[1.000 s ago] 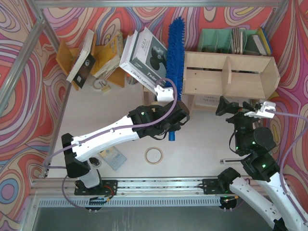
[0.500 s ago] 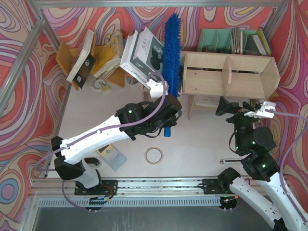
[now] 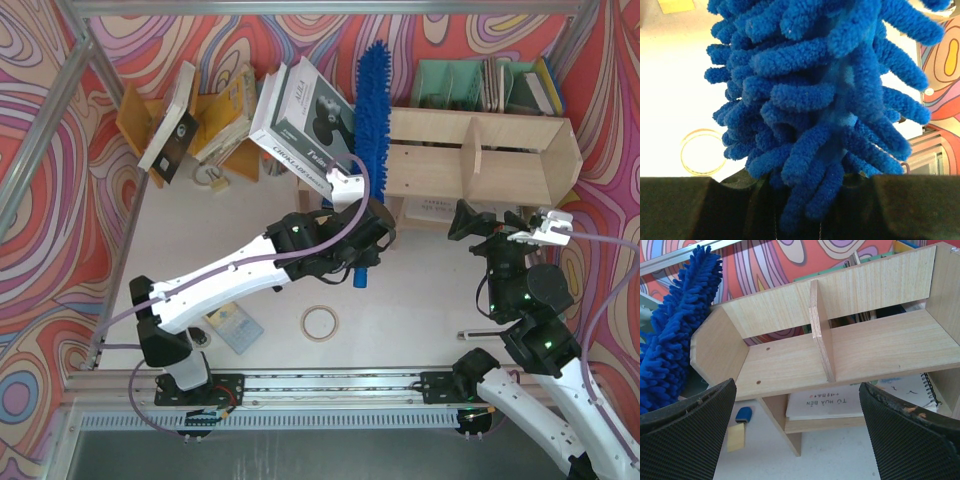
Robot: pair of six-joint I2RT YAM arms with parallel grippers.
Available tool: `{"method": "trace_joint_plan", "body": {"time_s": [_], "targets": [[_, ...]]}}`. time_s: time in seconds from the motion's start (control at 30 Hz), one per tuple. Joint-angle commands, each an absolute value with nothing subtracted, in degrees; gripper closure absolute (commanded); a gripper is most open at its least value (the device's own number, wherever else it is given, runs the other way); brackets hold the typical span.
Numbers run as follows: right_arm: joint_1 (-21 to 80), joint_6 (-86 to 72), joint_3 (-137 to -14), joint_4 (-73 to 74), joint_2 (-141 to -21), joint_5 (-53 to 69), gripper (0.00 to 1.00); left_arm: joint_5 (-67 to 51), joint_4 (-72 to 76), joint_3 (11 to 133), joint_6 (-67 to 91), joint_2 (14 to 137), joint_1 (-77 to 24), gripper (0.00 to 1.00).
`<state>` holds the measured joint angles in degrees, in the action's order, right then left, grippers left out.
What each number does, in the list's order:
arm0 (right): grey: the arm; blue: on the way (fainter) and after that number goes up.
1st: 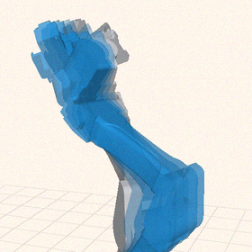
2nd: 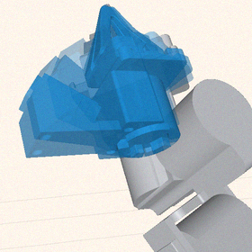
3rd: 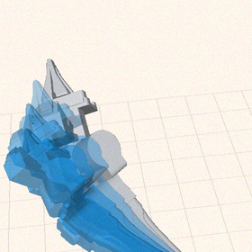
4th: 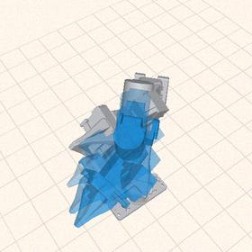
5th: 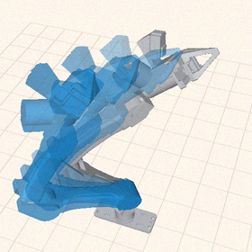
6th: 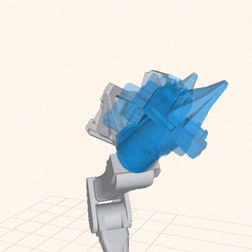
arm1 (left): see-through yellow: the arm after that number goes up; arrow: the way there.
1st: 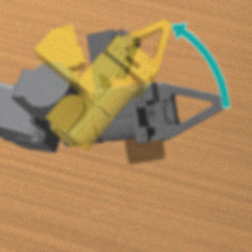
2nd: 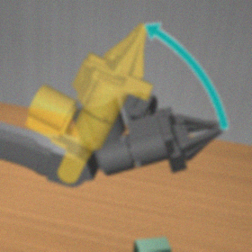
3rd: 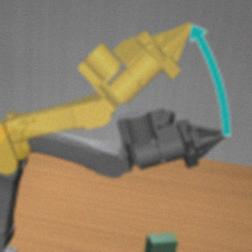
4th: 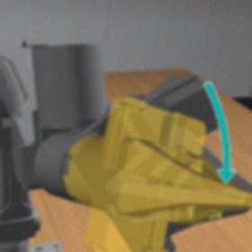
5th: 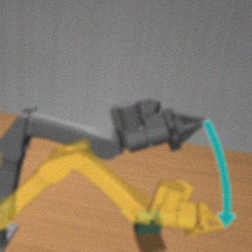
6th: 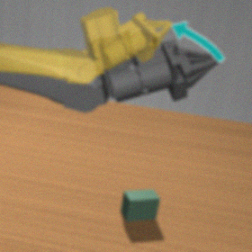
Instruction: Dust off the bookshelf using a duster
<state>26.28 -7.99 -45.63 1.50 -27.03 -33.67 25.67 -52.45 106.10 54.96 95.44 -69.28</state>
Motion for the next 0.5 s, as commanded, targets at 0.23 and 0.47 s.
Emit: {"method": "trace_joint_plan", "body": {"time_s": [0.23,0.47], "targets": [[26.37,-8.61,-45.37,-0.96,-27.51,-34.69,0.01,31.05,-54.91,112.42,50.80,93.62,-69.17,1.00],[26.31,-8.79,-45.40,-0.94,-27.48,-34.56,0.01,35.05,-58.17,117.94,45.88,89.56,-68.04,1.00]]}}
